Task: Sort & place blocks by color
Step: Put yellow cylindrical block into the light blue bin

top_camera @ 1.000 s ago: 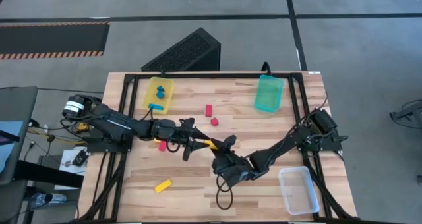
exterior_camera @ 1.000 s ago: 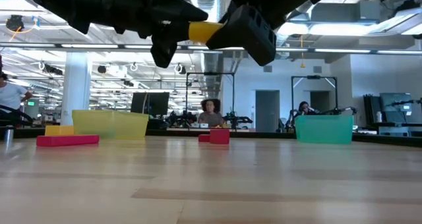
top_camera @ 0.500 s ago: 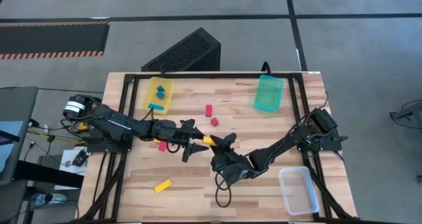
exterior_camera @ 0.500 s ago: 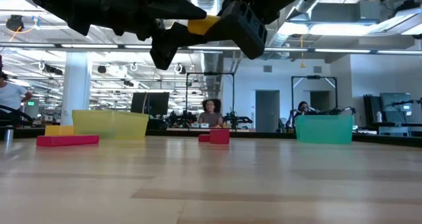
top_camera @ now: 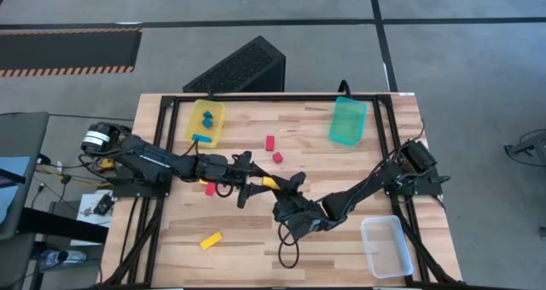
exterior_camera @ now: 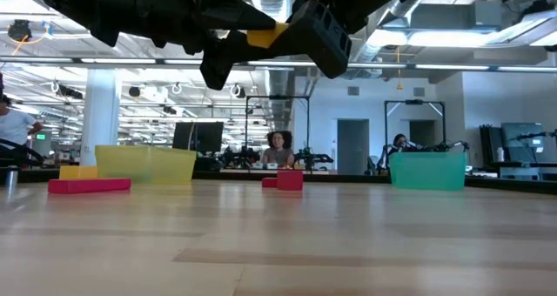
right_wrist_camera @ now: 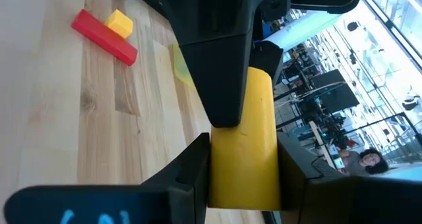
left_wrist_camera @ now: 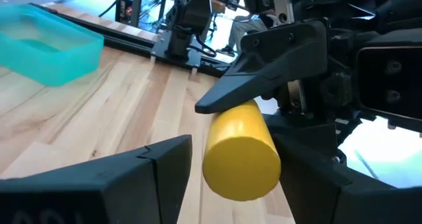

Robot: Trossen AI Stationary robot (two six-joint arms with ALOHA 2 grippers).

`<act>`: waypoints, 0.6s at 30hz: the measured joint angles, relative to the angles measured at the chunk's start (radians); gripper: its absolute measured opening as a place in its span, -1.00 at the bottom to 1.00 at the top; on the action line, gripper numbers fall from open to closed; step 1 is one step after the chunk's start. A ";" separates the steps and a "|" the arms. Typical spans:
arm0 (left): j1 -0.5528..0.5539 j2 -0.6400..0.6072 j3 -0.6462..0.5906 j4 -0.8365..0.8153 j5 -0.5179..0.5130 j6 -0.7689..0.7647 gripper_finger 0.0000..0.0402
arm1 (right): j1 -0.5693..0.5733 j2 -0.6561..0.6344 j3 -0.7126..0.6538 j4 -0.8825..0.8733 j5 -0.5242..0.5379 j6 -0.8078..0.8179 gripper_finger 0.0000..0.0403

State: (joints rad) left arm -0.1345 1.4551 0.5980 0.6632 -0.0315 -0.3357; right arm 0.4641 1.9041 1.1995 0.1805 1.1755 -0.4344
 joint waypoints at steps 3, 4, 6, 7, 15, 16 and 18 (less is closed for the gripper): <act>0.000 0.000 0.000 0.000 0.000 0.010 -0.10 | 0.000 0.000 0.000 -0.001 -0.001 0.011 -0.37; 0.000 0.000 0.000 0.001 0.000 0.013 -0.15 | 0.000 0.000 0.000 -0.001 -0.004 0.018 -0.37; 0.000 -0.001 0.000 0.002 0.000 0.013 -0.28 | 0.000 0.000 0.000 -0.003 -0.009 0.026 -0.37; -0.001 -0.001 0.000 0.000 0.000 0.013 -0.36 | 0.000 0.000 0.000 -0.004 -0.014 0.026 -0.37; 0.001 -0.001 0.000 0.003 -0.016 0.042 -0.51 | -0.007 -0.007 0.000 -0.066 0.013 0.300 -0.11; 0.001 -0.001 0.000 -0.003 -0.028 0.048 -0.51 | -0.007 -0.016 0.000 -0.108 0.016 0.343 -0.03; 0.000 -0.002 0.000 -0.023 -0.068 0.052 -0.51 | -0.005 -0.035 0.000 -0.245 0.027 0.458 0.12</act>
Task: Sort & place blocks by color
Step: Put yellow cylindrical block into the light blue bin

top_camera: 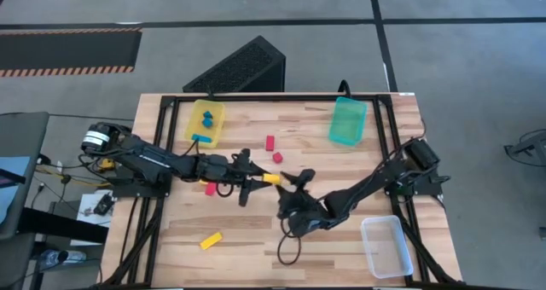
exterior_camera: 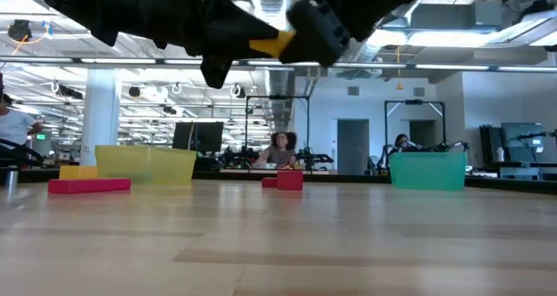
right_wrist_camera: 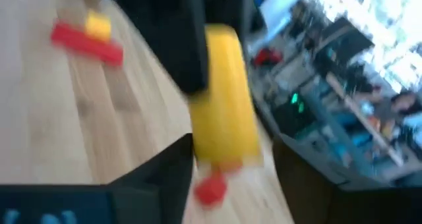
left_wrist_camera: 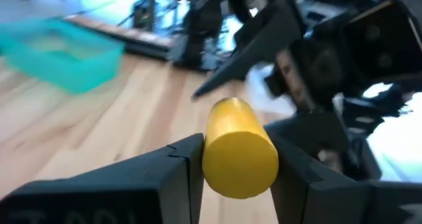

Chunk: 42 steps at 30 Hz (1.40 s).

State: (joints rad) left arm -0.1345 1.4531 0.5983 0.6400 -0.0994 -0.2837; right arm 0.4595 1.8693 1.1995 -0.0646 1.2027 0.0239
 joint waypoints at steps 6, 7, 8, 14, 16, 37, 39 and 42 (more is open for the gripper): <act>0.012 -0.003 0.000 -0.101 -0.156 0.019 -0.51 | 0.000 -0.106 -0.016 -0.771 -0.022 0.723 0.40; 0.016 -0.003 0.000 -0.105 -0.177 0.018 -0.51 | 0.005 -0.124 -0.041 -0.868 -0.019 0.835 0.42; 0.021 -0.001 0.000 -0.100 -0.193 0.016 -0.51 | 0.016 -0.146 -0.075 -0.929 -0.019 0.918 0.43; 0.082 0.049 0.014 -0.035 -0.203 -0.015 -0.51 | 0.109 -0.334 -0.324 -0.834 -0.033 1.081 0.44; 0.110 0.117 0.051 0.001 -0.201 -0.016 -0.51 | 0.132 -0.402 -0.398 -0.746 -0.050 1.082 0.44; 0.389 0.715 0.897 -0.188 0.114 0.217 -0.51 | 0.291 -0.676 -0.667 -0.313 -0.211 0.936 0.44; 0.400 0.771 0.969 -0.184 0.163 0.225 -0.51 | 0.290 -0.680 -0.667 -0.321 -0.212 0.951 0.44; 0.404 0.844 1.063 -0.195 0.200 0.257 -0.51 | 0.291 -0.680 -0.667 -0.325 -0.217 0.986 0.44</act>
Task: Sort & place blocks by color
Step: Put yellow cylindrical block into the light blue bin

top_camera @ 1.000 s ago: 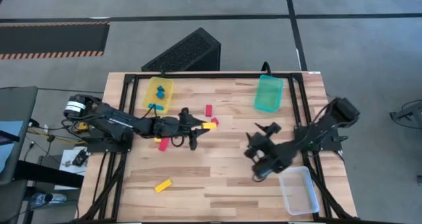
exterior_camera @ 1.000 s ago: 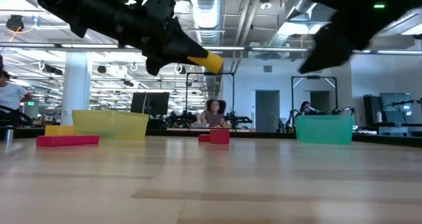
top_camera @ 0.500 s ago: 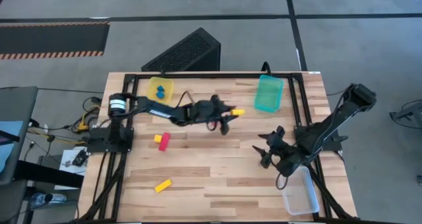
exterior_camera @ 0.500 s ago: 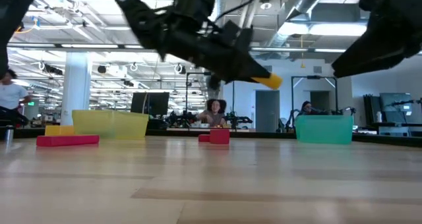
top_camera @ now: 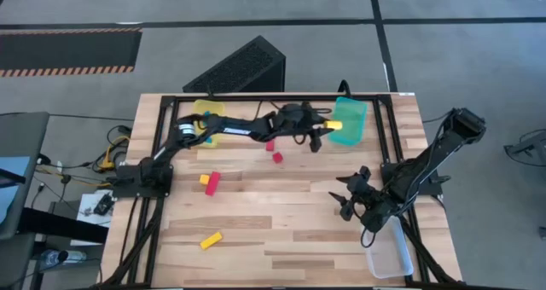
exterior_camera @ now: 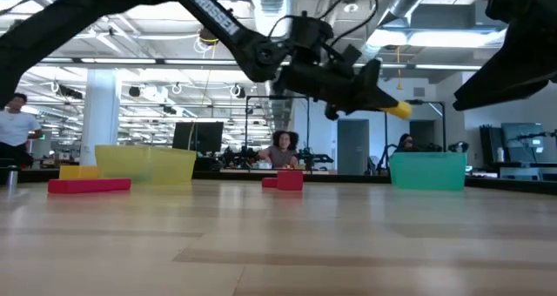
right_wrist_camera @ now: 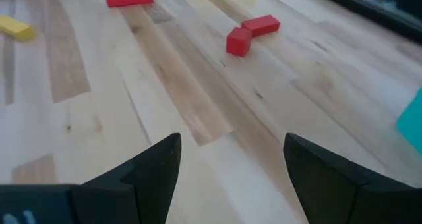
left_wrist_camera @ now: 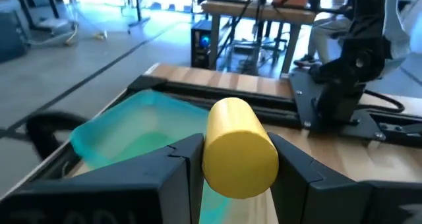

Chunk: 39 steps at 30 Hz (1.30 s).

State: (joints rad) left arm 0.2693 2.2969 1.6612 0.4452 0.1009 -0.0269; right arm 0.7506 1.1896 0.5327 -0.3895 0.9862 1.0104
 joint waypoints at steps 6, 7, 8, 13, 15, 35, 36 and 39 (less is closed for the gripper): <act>0.000 0.103 0.123 -0.040 0.000 0.028 -0.49 | -0.008 0.000 0.000 -0.086 -0.009 0.091 0.44; 0.000 0.115 0.137 -0.038 0.000 0.028 -0.48 | -0.011 0.000 0.000 -0.105 -0.012 0.107 0.44; 0.000 0.125 0.147 -0.034 0.000 0.028 -0.47 | -0.014 0.000 0.000 -0.122 -0.014 0.120 0.44; 0.002 0.130 0.155 -0.040 -0.001 0.064 -0.49 | -0.033 0.000 0.000 -0.159 -0.016 0.143 0.44; 0.002 0.130 0.155 -0.040 0.000 0.072 -0.48 | -0.041 0.000 0.000 -0.158 -0.016 0.143 0.44; 0.002 0.210 0.184 0.057 0.029 0.037 -0.34 | -0.122 0.000 0.000 -0.153 -0.021 0.090 0.44; 0.002 0.210 0.184 0.050 0.029 0.047 -0.33 | -0.125 0.000 0.000 -0.153 -0.021 0.089 0.44; 0.002 0.210 0.183 0.045 0.028 0.057 -0.27 | -0.125 0.000 0.000 -0.153 -0.020 0.088 0.44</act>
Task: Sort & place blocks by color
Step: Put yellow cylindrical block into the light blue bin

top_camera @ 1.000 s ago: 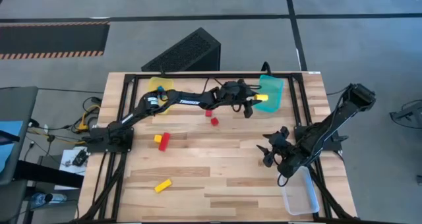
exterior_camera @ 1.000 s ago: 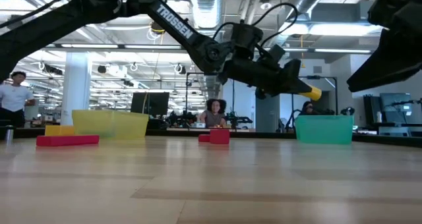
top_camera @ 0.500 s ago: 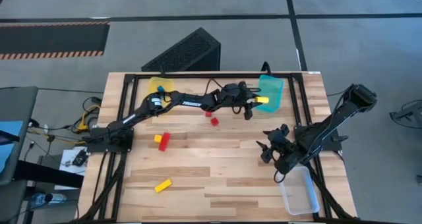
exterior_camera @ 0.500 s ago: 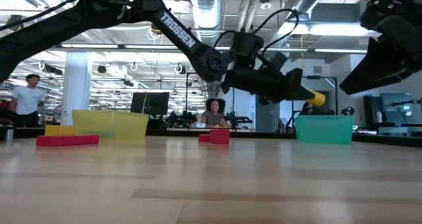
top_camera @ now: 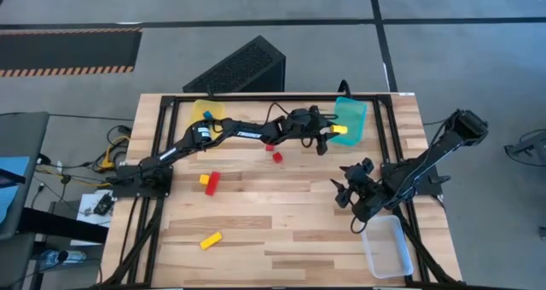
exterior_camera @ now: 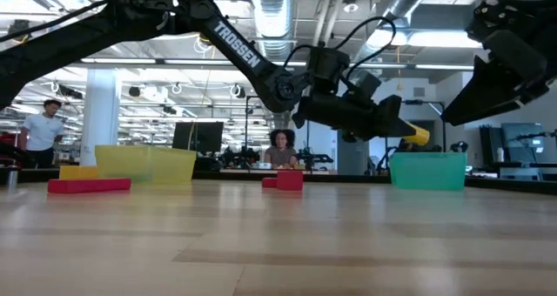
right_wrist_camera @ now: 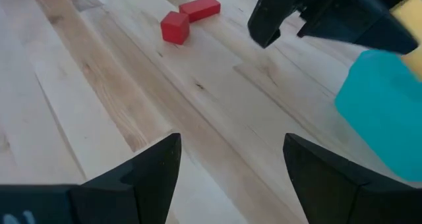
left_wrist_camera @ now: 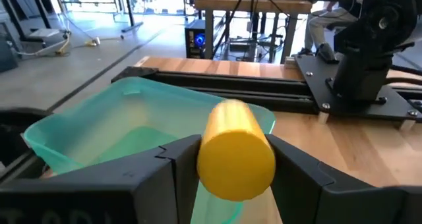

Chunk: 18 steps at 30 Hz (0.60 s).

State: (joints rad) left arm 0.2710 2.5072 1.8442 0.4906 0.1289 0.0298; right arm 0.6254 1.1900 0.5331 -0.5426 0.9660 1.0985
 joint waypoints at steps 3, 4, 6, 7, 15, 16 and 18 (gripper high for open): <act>0.000 0.000 0.001 0.008 0.000 0.000 -0.21 | 0.000 0.000 0.000 0.000 0.000 0.000 0.44; 0.000 0.000 0.001 -0.003 0.000 -0.005 -0.19 | 0.000 0.000 0.000 0.001 0.000 0.000 0.44; 0.000 0.000 0.000 -0.016 0.003 -0.024 -0.14 | 0.000 0.000 0.000 0.004 0.000 0.000 0.44; 0.000 0.000 0.000 -0.017 0.014 -0.026 -0.11 | 0.000 0.000 0.000 0.006 0.000 0.000 0.44; 0.000 -0.117 0.000 -0.244 -0.033 0.010 0.00 | 0.000 0.000 0.000 0.084 0.000 -0.024 0.44; 0.001 -0.147 0.000 -0.303 -0.051 0.030 -0.01 | 0.000 0.000 0.000 0.092 0.001 -0.034 0.44; 0.002 -0.203 0.000 -0.408 -0.089 0.067 -0.03 | -0.004 0.001 0.000 0.095 0.003 -0.055 0.44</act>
State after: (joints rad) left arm 0.2726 2.3040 1.8442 0.0826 0.0395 0.0966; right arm 0.6209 1.1906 0.5335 -0.4479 0.9689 1.0438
